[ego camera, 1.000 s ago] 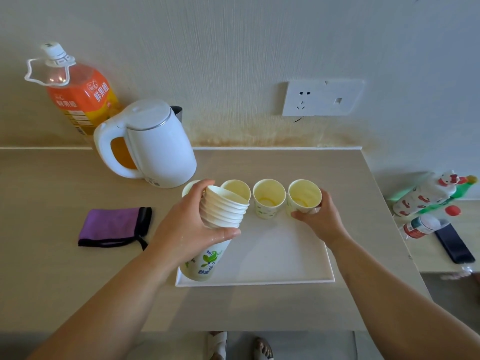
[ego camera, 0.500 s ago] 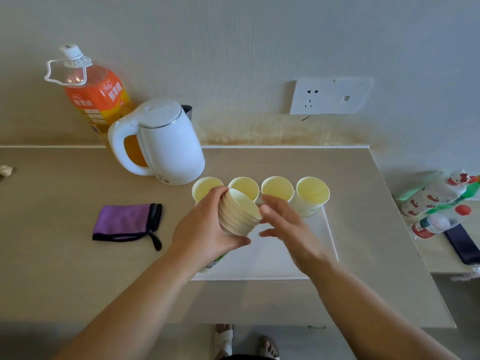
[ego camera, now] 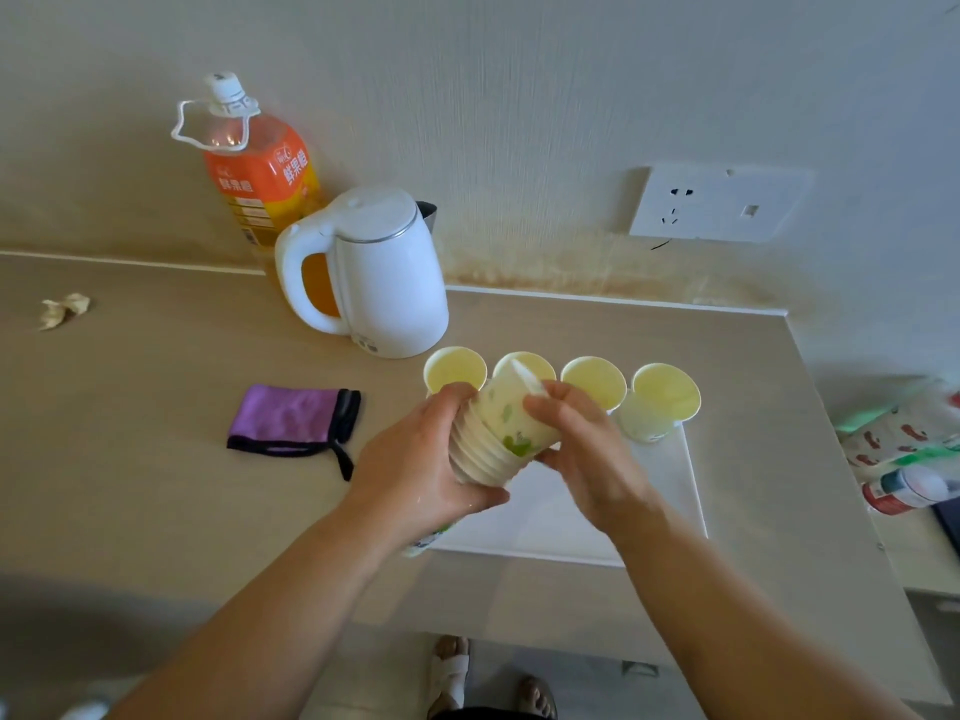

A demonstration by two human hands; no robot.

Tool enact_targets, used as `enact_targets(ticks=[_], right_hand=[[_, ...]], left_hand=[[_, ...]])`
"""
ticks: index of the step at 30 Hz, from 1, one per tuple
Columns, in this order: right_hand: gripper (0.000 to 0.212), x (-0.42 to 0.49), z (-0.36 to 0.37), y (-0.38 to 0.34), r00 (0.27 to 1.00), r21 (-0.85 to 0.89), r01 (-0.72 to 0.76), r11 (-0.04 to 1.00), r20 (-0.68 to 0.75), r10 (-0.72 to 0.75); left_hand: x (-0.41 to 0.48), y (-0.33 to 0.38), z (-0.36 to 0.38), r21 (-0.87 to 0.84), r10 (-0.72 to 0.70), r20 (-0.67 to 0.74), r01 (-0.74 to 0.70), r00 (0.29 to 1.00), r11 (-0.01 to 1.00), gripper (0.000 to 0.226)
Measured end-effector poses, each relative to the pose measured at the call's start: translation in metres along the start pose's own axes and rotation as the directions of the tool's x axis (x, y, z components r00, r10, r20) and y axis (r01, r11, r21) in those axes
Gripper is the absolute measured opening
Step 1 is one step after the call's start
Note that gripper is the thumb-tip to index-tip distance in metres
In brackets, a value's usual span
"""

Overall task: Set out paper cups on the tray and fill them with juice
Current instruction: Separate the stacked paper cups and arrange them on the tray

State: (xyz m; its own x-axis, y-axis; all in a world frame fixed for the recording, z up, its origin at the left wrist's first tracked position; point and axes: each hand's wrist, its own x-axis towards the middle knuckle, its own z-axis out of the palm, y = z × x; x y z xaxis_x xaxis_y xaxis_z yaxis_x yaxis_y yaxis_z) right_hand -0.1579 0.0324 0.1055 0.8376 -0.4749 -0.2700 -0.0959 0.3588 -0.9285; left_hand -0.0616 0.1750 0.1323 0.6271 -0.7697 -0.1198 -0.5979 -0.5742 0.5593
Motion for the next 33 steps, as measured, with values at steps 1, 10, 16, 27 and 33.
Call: enact_targets(ticks=[1, 10, 16, 27, 33], right_hand=[[0.047, 0.001, -0.005, -0.004, 1.0, 0.047, 0.014, 0.999, -0.009, -0.014], [0.103, -0.001, 0.001, 0.0, 0.992, 0.033, 0.012, 0.999, 0.128, -0.016], [0.084, 0.001, 0.012, 0.009, 0.991, 0.171, 0.092, 0.981, 0.082, -0.107], [0.074, 0.016, 0.028, 0.075, 0.987, -0.378, 0.149, 0.914, -0.002, -0.161], [0.07, 0.04, 0.042, 0.1, 0.988, -0.5, 0.082, 0.862, -0.07, -0.134]], left_hand=[[-0.001, -0.005, 0.001, -0.018, -0.016, -0.001, 0.016, 1.0, 1.0, 0.086], [-0.016, -0.025, 0.009, -0.226, -0.016, -0.034, 0.008, 0.999, 0.974, 0.086], [-0.026, -0.048, 0.007, -0.271, -0.105, -0.033, 0.092, 0.994, 0.958, 0.089], [-0.03, -0.084, -0.019, -0.456, -0.329, -0.16, 0.226, 0.931, 0.861, 0.094], [-0.031, -0.09, -0.02, -0.456, -0.325, -0.14, 0.23, 0.935, 0.86, 0.093]])
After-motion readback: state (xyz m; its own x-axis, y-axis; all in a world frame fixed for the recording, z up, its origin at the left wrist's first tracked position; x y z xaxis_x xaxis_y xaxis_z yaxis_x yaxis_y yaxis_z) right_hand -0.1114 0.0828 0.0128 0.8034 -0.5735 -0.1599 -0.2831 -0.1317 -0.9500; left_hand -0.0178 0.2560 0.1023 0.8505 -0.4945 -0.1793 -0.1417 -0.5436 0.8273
